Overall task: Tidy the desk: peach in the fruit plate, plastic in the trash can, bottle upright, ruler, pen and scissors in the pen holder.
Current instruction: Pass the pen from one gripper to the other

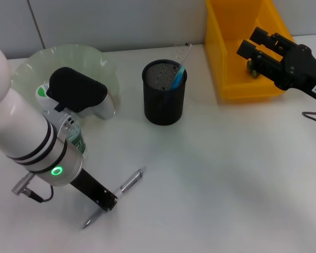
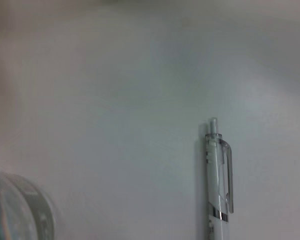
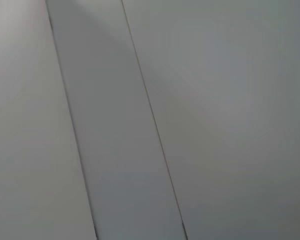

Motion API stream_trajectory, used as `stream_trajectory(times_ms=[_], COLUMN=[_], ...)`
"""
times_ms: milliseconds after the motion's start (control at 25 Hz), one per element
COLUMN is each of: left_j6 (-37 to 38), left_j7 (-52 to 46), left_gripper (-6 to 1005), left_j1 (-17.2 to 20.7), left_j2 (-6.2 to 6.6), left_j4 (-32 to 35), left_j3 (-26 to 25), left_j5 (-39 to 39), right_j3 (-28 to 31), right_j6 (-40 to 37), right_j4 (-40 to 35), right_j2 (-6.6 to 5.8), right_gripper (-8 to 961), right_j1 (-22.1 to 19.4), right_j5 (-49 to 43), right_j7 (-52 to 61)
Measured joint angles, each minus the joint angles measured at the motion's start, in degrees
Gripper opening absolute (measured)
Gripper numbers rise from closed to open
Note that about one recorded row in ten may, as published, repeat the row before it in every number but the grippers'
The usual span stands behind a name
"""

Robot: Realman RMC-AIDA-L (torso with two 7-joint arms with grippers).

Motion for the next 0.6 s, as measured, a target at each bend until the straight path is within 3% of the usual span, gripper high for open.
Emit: stream_trajectory(times_ms=[240,600], left_j6=[0.26,1.23], left_j7=[0.32,2.30], left_gripper=[138,140], left_j1=[0.21,1.96], left_j2=[0.03,0.33], left_j4=[1.28,5.07], left_j3=[-1.44,-8.89], left_j5=[-0.61,-6.25], right_j3=[0.06,2.96], right_j6=[-0.05,-0.81], right_j4=[0.00,0.06], right_j2=[-0.05,-0.06], right_gripper=[609,610], right_j1=[0.04,-1.42], right_j5=[0.00,0.00], right_j7=[0.12,0.21])
